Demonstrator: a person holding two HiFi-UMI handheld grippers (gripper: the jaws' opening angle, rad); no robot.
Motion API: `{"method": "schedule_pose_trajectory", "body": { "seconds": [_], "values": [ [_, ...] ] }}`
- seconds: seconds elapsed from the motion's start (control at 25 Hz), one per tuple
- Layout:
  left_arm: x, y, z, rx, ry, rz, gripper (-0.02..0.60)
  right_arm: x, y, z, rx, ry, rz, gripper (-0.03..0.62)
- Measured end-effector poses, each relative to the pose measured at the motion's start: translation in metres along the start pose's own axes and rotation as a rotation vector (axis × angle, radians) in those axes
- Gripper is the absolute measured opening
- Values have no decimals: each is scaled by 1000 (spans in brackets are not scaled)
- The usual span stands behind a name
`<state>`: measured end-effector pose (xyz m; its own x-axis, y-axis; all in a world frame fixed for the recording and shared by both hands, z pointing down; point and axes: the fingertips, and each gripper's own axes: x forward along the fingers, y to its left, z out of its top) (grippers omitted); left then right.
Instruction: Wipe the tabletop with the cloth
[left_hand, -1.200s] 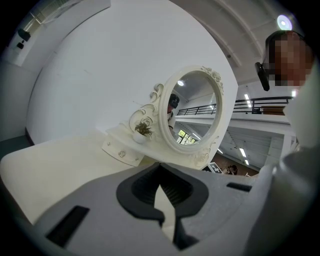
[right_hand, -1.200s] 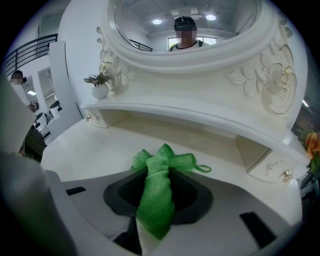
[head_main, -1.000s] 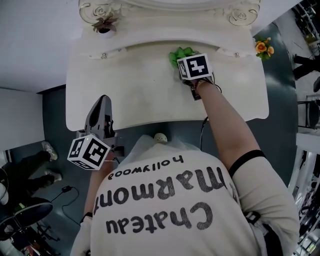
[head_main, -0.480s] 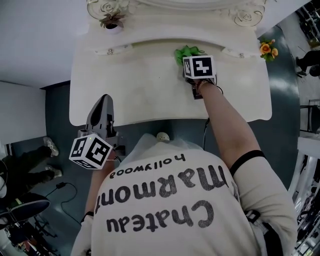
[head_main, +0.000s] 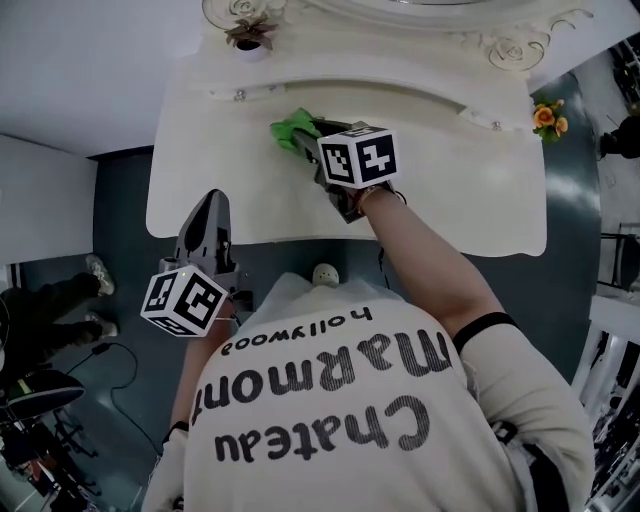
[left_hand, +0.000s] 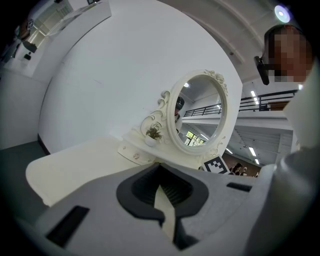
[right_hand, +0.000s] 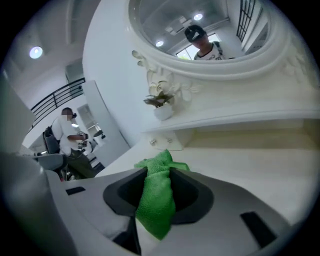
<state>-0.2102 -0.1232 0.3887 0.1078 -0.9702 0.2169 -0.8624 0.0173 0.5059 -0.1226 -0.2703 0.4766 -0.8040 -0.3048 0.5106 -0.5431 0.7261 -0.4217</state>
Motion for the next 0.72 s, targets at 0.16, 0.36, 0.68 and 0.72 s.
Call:
{"method": "schedule_pose_trajectory", "body": {
  "seconds": [0.16,0.36,0.68,0.72],
  "values": [
    [-15,10,8,34,-26,41,8,24,30,-19,-134,94,72,146],
    [-34,26,18,-24,-99,72,8,47,55,-45,-348,229,116,150],
    [-42,29,16,-19,-82,78,8,54,51,-45,-278,248,74,137],
    [-40,28,15,-18,-78,72,8,54,50,-45,-267,250,70,135]
  ]
}}
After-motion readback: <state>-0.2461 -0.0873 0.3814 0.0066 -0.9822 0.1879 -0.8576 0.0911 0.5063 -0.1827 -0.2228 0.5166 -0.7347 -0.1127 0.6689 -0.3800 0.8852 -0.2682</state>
